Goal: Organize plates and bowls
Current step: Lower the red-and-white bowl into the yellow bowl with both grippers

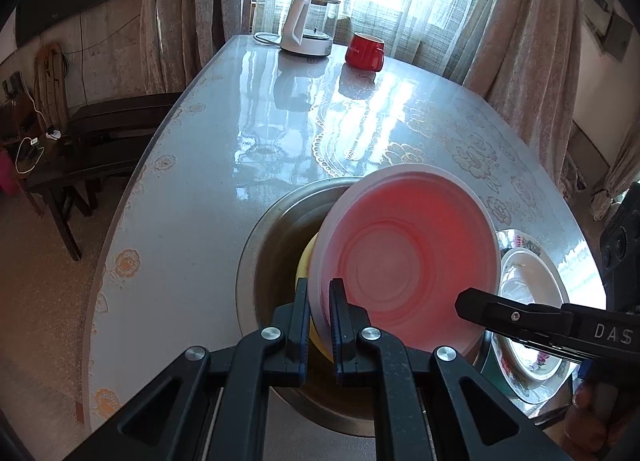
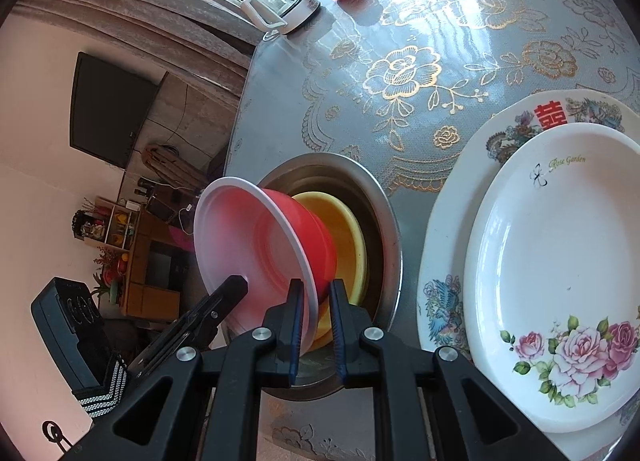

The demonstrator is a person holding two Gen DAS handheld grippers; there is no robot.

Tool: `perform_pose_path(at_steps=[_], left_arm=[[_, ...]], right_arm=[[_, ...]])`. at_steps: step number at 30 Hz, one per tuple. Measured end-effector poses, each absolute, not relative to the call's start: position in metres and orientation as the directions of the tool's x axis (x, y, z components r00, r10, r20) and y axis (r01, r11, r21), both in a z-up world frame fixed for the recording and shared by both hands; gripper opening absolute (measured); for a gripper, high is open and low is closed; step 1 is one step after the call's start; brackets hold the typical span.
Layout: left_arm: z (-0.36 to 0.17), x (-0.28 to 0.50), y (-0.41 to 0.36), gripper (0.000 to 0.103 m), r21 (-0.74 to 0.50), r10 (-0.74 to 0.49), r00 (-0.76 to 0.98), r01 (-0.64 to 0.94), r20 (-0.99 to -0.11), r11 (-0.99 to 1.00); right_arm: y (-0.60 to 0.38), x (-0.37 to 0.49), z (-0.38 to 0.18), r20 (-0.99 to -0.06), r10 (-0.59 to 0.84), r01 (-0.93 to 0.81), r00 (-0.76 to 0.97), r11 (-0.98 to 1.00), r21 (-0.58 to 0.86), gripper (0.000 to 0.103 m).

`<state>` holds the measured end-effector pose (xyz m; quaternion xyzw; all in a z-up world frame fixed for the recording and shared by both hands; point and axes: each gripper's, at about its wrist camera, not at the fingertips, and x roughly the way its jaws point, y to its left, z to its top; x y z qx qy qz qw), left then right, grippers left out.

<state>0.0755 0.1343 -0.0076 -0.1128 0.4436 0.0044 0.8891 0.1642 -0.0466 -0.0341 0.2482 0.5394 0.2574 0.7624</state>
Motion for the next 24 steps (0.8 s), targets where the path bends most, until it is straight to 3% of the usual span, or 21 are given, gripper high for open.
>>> perform_pose_path(at_steps=[3, 19, 22, 24], left_arm=[[-0.011, 0.077, 0.133, 0.009, -0.182, -0.080, 0.595, -0.114, -0.799, 0.977], [-0.013, 0.081, 0.124, 0.010, -0.073, 0.008, 0.606, -0.108, -0.795, 0.991], [-0.009, 0.079, 0.126, 0.016, -0.101, -0.015, 0.617, -0.105, -0.787, 0.989], [-0.005, 0.078, 0.127, 0.028, -0.111, -0.028, 0.623, -0.095, -0.782, 0.989]], right_arm=[[-0.046, 0.164, -0.038, -0.698, 0.664, -0.108, 0.266, 0.741, 0.663, 0.020], [-0.053, 0.158, -0.036, -0.689, 0.666, -0.114, 0.284, 0.738, 0.666, 0.024], [-0.057, 0.157, -0.036, -0.676, 0.678, -0.111, 0.287, 0.725, 0.680, 0.024], [-0.060, 0.157, -0.035, -0.675, 0.678, -0.113, 0.289, 0.725, 0.680, 0.024]])
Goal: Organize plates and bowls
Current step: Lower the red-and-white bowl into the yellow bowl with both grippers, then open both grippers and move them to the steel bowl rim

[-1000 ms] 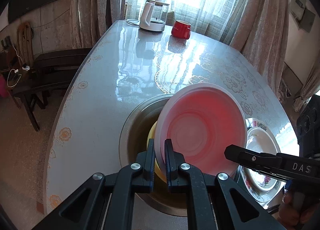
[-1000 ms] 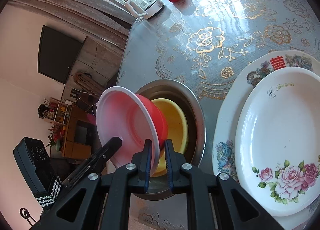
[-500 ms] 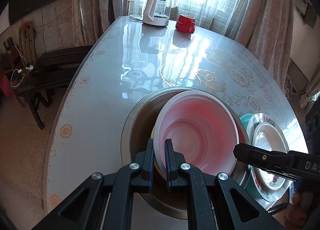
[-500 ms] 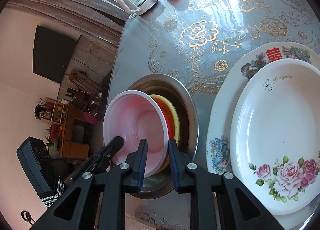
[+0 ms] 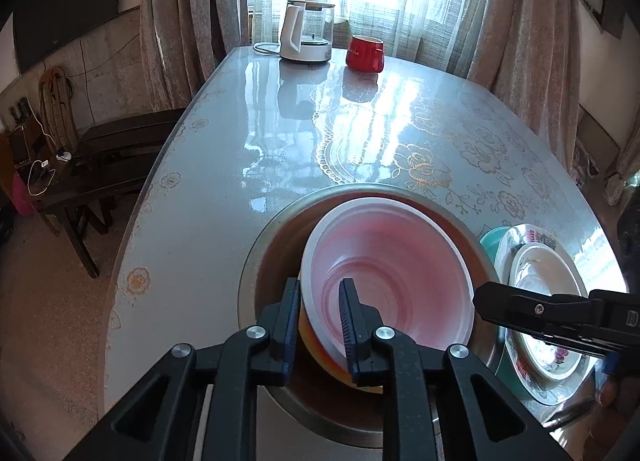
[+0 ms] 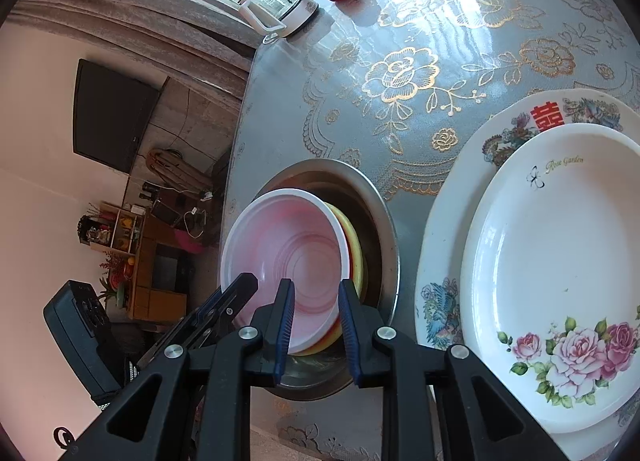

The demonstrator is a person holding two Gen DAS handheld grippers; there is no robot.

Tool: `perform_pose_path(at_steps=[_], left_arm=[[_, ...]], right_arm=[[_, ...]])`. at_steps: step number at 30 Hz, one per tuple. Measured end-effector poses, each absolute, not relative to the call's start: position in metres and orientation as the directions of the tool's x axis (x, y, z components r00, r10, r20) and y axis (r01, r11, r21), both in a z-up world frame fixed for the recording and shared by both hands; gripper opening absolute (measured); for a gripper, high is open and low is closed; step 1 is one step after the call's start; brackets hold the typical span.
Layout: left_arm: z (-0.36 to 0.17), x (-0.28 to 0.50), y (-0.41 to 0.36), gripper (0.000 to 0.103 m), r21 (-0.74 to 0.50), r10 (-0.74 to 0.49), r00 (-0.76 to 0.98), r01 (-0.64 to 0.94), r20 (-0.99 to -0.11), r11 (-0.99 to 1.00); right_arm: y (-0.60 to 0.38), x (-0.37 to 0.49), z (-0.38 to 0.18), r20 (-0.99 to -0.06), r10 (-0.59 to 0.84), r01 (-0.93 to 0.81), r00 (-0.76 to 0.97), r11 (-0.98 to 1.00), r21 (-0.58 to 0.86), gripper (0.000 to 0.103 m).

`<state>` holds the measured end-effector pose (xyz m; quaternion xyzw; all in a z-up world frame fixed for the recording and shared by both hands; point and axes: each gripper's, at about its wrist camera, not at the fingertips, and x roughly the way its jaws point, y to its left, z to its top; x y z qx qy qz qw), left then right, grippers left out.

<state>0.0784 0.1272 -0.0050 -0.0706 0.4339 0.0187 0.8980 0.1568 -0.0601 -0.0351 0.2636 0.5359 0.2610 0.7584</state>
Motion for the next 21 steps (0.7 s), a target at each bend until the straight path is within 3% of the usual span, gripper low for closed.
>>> perform_pose_path(at_steps=[4, 6, 14, 19, 21], left_arm=[[0.000, 0.077, 0.125, 0.029, -0.073, 0.002, 0.646, -0.090, -0.764, 0.993], [-0.001, 0.079, 0.122, 0.017, -0.049, 0.019, 0.652, -0.086, -0.758, 0.995], [-0.007, 0.084, 0.122, 0.016, -0.038, 0.039, 0.648, -0.104, -0.760, 0.994], [0.003, 0.074, 0.133, 0.026, -0.084, 0.028, 0.672, -0.134, -0.740, 0.987], [0.008, 0.069, 0.136, 0.038, -0.098, 0.022, 0.689, -0.135, -0.724, 0.986]], right_arm=[[-0.062, 0.157, -0.036, -0.680, 0.674, -0.109, 0.291, 0.729, 0.676, 0.024], [-0.062, 0.157, -0.037, -0.683, 0.670, -0.106, 0.292, 0.732, 0.673, 0.024], [-0.053, 0.157, -0.031, -0.666, 0.674, -0.147, 0.320, 0.729, 0.668, 0.024], [-0.061, 0.147, -0.017, -0.650, 0.653, -0.195, 0.388, 0.747, 0.635, 0.024], [-0.065, 0.144, -0.014, -0.648, 0.641, -0.195, 0.410, 0.756, 0.625, 0.025]])
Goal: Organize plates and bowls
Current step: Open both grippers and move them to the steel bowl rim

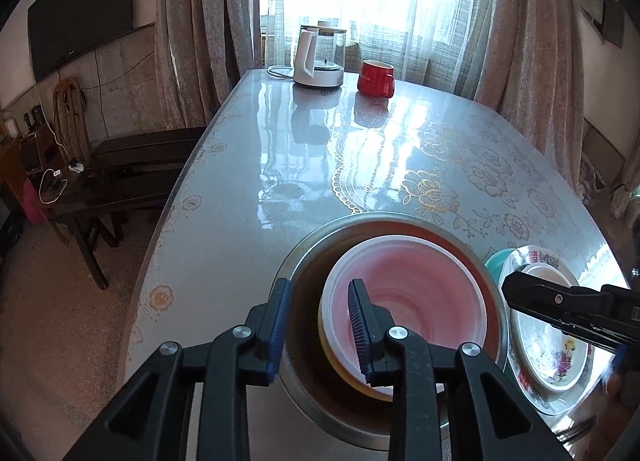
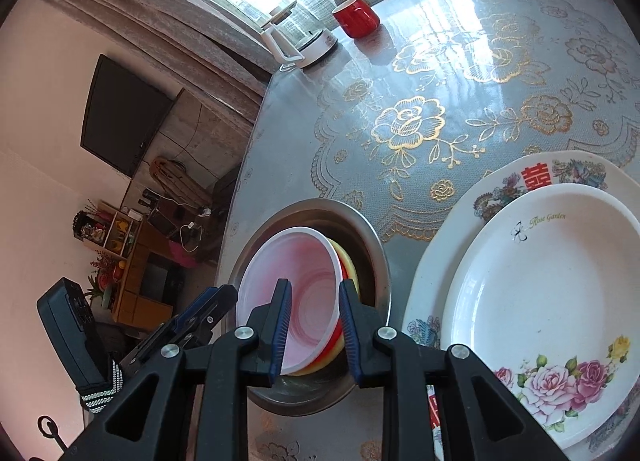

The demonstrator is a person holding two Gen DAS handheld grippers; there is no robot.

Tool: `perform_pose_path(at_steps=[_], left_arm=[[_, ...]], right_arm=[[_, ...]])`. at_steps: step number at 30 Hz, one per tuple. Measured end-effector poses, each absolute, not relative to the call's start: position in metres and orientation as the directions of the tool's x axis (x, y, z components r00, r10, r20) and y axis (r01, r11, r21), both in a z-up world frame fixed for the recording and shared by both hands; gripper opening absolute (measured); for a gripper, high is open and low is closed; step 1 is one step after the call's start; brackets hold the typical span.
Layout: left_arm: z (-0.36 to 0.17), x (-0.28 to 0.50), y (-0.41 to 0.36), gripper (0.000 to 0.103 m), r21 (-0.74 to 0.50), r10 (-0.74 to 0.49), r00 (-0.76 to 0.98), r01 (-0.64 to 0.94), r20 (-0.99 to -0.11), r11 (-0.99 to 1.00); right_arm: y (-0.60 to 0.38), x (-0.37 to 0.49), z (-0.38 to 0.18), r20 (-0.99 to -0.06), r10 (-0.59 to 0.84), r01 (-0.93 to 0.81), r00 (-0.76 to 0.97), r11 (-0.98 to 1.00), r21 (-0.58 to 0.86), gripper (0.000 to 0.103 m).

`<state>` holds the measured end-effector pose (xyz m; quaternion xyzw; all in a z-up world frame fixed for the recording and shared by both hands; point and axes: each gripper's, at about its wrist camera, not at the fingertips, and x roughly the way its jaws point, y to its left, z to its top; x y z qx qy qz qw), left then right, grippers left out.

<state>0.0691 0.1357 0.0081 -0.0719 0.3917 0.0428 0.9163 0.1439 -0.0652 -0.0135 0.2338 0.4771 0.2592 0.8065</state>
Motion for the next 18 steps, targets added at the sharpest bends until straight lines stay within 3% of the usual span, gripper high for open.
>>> perform_pose_path(at_steps=[3, 5, 8, 18], left_arm=[[0.013, 0.059, 0.142, 0.056, -0.126, 0.018, 0.719, -0.147, -0.694, 0.981], [0.016, 0.053, 0.147, 0.058, -0.146, 0.019, 0.739, -0.159, -0.673, 0.976], [0.016, 0.044, 0.157, 0.069, -0.182, 0.020, 0.757, -0.183, -0.654, 0.966], [-0.004, 0.033, 0.182, 0.071, -0.309, -0.052, 0.710, -0.238, -0.702, 0.921]], right_arm=[[-0.070, 0.142, -0.014, -0.649, 0.634, -0.179, 0.420, 0.759, 0.626, 0.027], [-0.074, 0.141, -0.015, -0.643, 0.639, -0.168, 0.422, 0.752, 0.637, 0.027], [-0.079, 0.140, -0.015, -0.642, 0.630, -0.160, 0.436, 0.756, 0.634, 0.027], [-0.078, 0.140, -0.008, -0.670, 0.570, -0.201, 0.475, 0.812, 0.549, 0.028]])
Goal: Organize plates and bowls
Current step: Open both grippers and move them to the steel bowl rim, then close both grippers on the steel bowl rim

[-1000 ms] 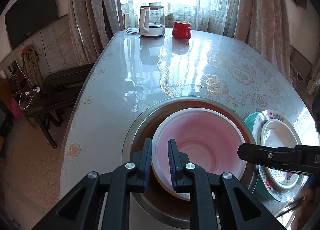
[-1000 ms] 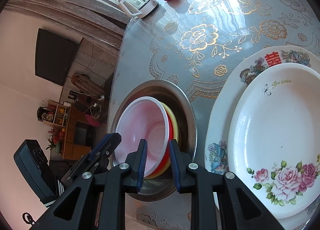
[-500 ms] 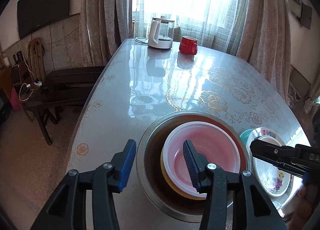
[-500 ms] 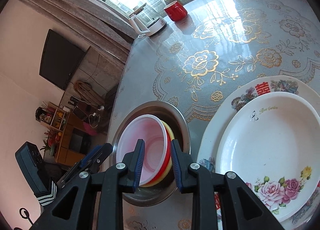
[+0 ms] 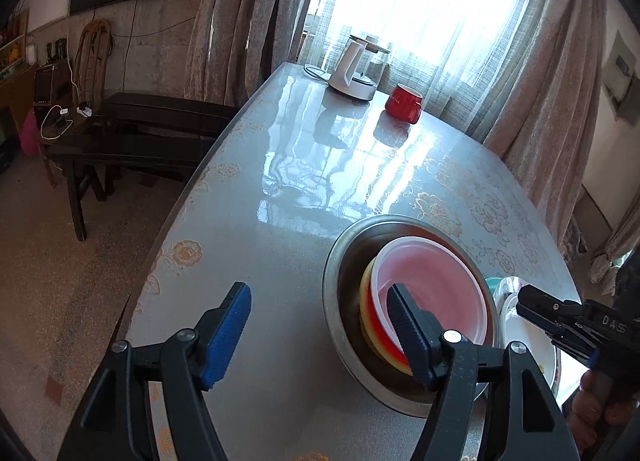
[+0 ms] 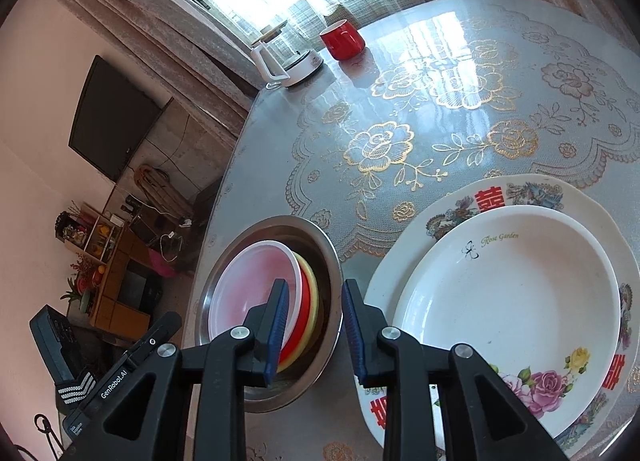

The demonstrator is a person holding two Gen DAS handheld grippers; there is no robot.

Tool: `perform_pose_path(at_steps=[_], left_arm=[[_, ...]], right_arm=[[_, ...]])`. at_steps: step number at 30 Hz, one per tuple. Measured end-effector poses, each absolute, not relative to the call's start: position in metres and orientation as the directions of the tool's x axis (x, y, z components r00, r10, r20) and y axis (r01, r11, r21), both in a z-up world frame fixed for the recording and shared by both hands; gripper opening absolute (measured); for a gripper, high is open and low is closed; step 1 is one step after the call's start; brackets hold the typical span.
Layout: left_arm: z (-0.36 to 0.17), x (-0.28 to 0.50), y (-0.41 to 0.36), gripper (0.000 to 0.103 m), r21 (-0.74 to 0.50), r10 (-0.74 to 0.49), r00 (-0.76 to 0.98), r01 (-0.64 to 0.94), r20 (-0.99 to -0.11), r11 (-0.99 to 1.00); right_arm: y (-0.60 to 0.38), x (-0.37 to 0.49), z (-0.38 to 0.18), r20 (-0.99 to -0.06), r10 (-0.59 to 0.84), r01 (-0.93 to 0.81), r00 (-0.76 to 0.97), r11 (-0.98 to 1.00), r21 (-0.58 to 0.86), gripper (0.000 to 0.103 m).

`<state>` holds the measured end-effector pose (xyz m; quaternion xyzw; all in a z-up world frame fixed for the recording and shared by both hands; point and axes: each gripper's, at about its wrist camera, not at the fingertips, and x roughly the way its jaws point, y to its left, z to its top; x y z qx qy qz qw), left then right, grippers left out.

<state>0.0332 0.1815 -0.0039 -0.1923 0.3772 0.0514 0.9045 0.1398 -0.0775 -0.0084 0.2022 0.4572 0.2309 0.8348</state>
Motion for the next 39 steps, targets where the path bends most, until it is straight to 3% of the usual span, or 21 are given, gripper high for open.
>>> perform_pose_path(at_steps=[18, 34, 39], left_arm=[[-0.035, 0.031, 0.183, 0.046, -0.419, -0.183, 0.650, -0.229, -0.738, 0.878], [-0.041, 0.031, 0.178, 0.037, -0.467, -0.266, 0.645, -0.159, -0.716, 0.870], [-0.038, 0.031, 0.177, 0.021, -0.484, -0.306, 0.642, -0.117, -0.703, 0.867]], right_arm=[[-0.043, 0.183, -0.020, -0.820, 0.409, -0.350, 0.400, 0.895, 0.276, 0.028], [-0.023, 0.203, -0.043, -0.851, 0.464, -0.421, 0.245, 0.842, 0.337, 0.019], [-0.020, 0.202, -0.042, -0.852, 0.462, -0.423, 0.245, 0.842, 0.335, 0.016]])
